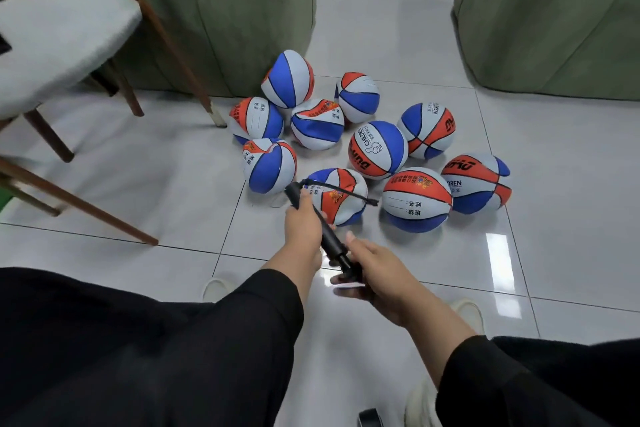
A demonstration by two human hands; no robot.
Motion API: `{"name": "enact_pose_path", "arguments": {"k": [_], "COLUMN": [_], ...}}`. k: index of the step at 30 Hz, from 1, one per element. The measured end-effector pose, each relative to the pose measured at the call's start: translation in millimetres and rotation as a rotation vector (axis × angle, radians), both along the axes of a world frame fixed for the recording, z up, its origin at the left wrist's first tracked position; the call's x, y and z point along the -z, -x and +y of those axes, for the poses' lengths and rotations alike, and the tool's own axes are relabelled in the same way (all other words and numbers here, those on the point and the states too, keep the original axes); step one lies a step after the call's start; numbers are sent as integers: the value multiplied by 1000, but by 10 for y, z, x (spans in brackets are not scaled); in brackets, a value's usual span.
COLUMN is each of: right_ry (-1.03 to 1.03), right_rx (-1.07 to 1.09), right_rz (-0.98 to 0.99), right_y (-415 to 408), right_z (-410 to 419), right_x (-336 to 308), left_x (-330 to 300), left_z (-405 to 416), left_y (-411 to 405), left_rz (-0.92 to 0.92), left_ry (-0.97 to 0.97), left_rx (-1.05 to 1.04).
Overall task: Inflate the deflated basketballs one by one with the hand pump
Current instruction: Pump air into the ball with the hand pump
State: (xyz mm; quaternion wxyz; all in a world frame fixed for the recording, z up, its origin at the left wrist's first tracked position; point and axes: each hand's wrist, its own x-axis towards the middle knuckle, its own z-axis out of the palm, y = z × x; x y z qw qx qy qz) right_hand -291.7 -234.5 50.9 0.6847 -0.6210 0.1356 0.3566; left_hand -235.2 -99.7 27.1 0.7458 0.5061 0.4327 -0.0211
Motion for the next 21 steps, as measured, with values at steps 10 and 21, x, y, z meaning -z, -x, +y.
{"name": "enact_pose_path", "arguments": {"k": [10, 21], "right_ry": [305, 447], "right_rx": [288, 158], "right_rz": [-242, -353], "right_y": [-71, 48], "right_z": [197, 82], "right_x": [96, 283], "left_x": [-86, -1], "left_z": [-215, -382], "left_y": [-54, -171], "left_rz": [-27, -9], "left_ry": [98, -149], "left_rx": [-108, -17]}}
